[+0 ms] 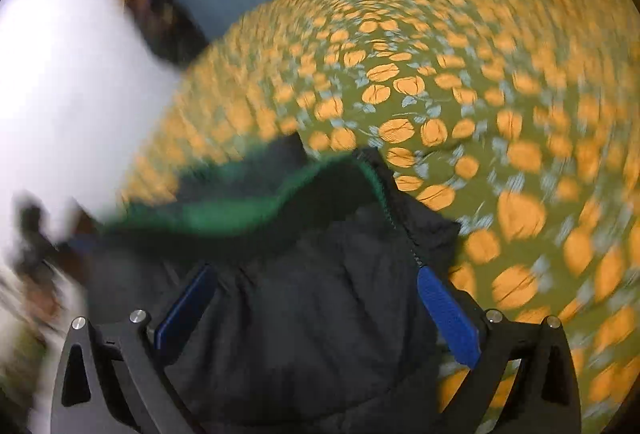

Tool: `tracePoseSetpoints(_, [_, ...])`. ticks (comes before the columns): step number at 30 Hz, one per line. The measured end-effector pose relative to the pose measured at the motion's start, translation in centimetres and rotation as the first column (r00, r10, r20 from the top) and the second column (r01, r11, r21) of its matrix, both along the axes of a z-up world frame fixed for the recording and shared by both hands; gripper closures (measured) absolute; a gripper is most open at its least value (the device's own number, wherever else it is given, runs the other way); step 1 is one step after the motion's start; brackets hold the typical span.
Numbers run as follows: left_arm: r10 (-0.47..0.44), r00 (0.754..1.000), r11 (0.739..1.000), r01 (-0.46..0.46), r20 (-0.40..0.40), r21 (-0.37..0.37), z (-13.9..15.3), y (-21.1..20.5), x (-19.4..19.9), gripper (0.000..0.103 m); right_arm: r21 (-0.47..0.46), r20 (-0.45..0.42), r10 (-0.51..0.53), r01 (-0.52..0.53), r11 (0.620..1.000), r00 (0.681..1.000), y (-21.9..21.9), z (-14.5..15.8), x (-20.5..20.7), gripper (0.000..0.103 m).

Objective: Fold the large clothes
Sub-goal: 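Fold the hem up toward the collar with the left tool while the right tool grips the hem too, then hold the folded hem down on the collar with both tools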

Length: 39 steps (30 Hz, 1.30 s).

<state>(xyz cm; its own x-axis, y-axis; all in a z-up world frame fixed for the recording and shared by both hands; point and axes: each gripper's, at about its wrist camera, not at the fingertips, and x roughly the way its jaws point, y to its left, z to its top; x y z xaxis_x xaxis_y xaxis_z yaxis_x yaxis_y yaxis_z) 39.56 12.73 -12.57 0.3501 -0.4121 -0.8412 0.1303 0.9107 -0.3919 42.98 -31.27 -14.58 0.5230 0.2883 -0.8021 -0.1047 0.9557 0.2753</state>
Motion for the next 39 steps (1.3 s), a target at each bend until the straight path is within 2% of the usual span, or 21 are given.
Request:
tracePoseSetpoints(1, [0.009, 1.0, 0.997, -0.007, -0.017, 0.08, -1.2, -0.5, 0.2, 0.002, -0.075, -0.006, 0.02, -0.02, 0.997, 1.0, 1.2, -0.8, 0.2, 0.001])
tracePoseSetpoints(2, [0.02, 1.0, 0.991, -0.017, -0.023, 0.131, -2.0, -0.8, 0.2, 0.004, -0.127, -0.018, 0.04, -0.042, 0.991, 0.999, 1.8, -1.6, 0.3, 0.012])
tracePoseSetpoints(3, [0.027, 1.0, 0.986, -0.025, -0.013, 0.166, -2.9, -1.2, 0.1, 0.018, -0.157, -0.016, 0.045, -0.047, 0.986, 0.999, 2.4, -2.2, 0.3, 0.028])
tracePoseSetpoints(4, [0.034, 0.999, 0.985, -0.034, 0.004, 0.167, -2.9, -1.3, 0.0, 0.042, -0.182, -0.006, 0.033, -0.034, 0.983, 0.999, 2.7, -2.5, 0.0, 0.064])
tracePoseSetpoints(5, [0.052, 0.998, 0.984, -0.054, 0.017, 0.171, -2.7, -1.4, -0.1, 0.054, -0.221, 0.009, 0.008, -0.006, 0.975, 1.0, 2.9, -2.1, -0.3, 0.079])
tracePoseSetpoints(6, [0.084, 0.996, 0.983, -0.089, 0.041, 0.161, -1.8, -1.2, -0.2, 0.073, -0.264, 0.036, -0.019, 0.028, 0.964, 0.999, 3.0, -1.3, -0.7, 0.084])
tracePoseSetpoints(7, [0.103, 0.992, 0.984, -0.111, 0.068, 0.14, -0.9, -1.0, -0.2, 0.081, -0.283, 0.078, -0.037, 0.058, 0.957, 0.996, 3.0, -0.1, -1.0, 0.087])
tracePoseSetpoints(8, [0.123, 0.986, 0.985, -0.136, 0.115, 0.108, 0.5, -0.7, -0.3, 0.082, -0.287, 0.126, -0.055, 0.089, 0.954, 0.991, 2.8, 1.1, -1.3, 0.087])
tracePoseSetpoints(10, [0.151, 0.964, 0.981, -0.173, 0.217, 0.088, 2.8, -0.7, -0.7, 0.082, -0.259, 0.216, -0.079, 0.135, 0.956, 0.973, 2.2, 3.9, -2.2, 0.087])
tracePoseSetpoints(11, [0.168, 0.952, 0.975, -0.199, 0.256, 0.1, 3.2, -0.9, -0.6, 0.082, -0.244, 0.271, -0.086, 0.155, 0.957, 0.959, 2.1, 5.4, -2.4, 0.087])
tracePoseSetpoints(13, [0.21, 0.93, 0.958, -0.258, 0.301, 0.128, 2.8, -1.3, 0.2, 0.078, -0.266, 0.318, -0.088, 0.178, 0.947, 0.944, 2.6, 6.1, -1.9, 0.087])
tracePoseSetpoints(15, [0.232, 0.925, 0.941, -0.292, 0.302, 0.17, 0.8, -1.7, 1.6, 0.073, -0.276, 0.295, -0.102, 0.187, 0.943, 0.95, 2.9, 4.6, 0.2, 0.087])
tracePoseSetpoints(17, [0.26, 0.931, 0.929, -0.314, 0.257, 0.198, -2.3, -1.4, 2.7, 0.065, -0.282, 0.231, -0.124, 0.188, 0.941, 0.965, 2.6, 1.3, 2.1, 0.087])
tracePoseSetpoints(18, [0.271, 0.931, 0.925, -0.322, 0.242, 0.201, -4.0, -1.0, 3.1, 0.056, -0.282, 0.189, -0.138, 0.188, 0.941, 0.972, 2.3, -0.6, 2.7, 0.087])
tracePoseSetpoints(19, [0.28, 0.928, 0.923, -0.33, 0.245, 0.196, -4.7, -0.7, 2.9, 0.047, -0.272, 0.156, -0.15, 0.188, 0.944, 0.976, 2.1, -2.0, 2.9, 0.086])
tracePoseSetpoints(20, [0.296, 0.921, 0.921, -0.345, 0.252, 0.179, -5.5, -0.4, 2.7, 0.043, -0.249, 0.138, -0.162, 0.193, 0.949, 0.977, 1.6, -3.8, 3.2, 0.081])
tracePoseSetpoints(22, [0.321, 0.914, 0.923, -0.361, 0.248, 0.134, -6.7, 0.0, 2.6, 0.035, -0.218, 0.157, -0.161, 0.193, 0.957, 0.974, 1.3, -5.3, 3.1, 0.078])
tracePoseSetpoints(25, [0.33, 0.91, 0.927, -0.363, 0.253, 0.098, -7.1, -0.1, 2.3, 0.031, -0.15, 0.183, -0.165, 0.194, 0.97, 0.969, 0.4, -6.8, 2.9, 0.074])
tracePoseSetpoints(29, [0.338, 0.904, 0.93, -0.364, 0.262, 0.055, -7.9, 0.0, 1.9, 0.03, -0.078, 0.198, -0.18, 0.198, 0.977, 0.963, -0.1, -8.1, 2.3, 0.073])
tracePoseSetpoints(39, [0.355, 0.902, 0.932, -0.363, 0.244, -0.015, -9.2, 0.6, 2.2, 0.028, -0.067, 0.223, -0.188, 0.207, 0.976, 0.957, 0.1, -8.9, 2.1, 0.073])
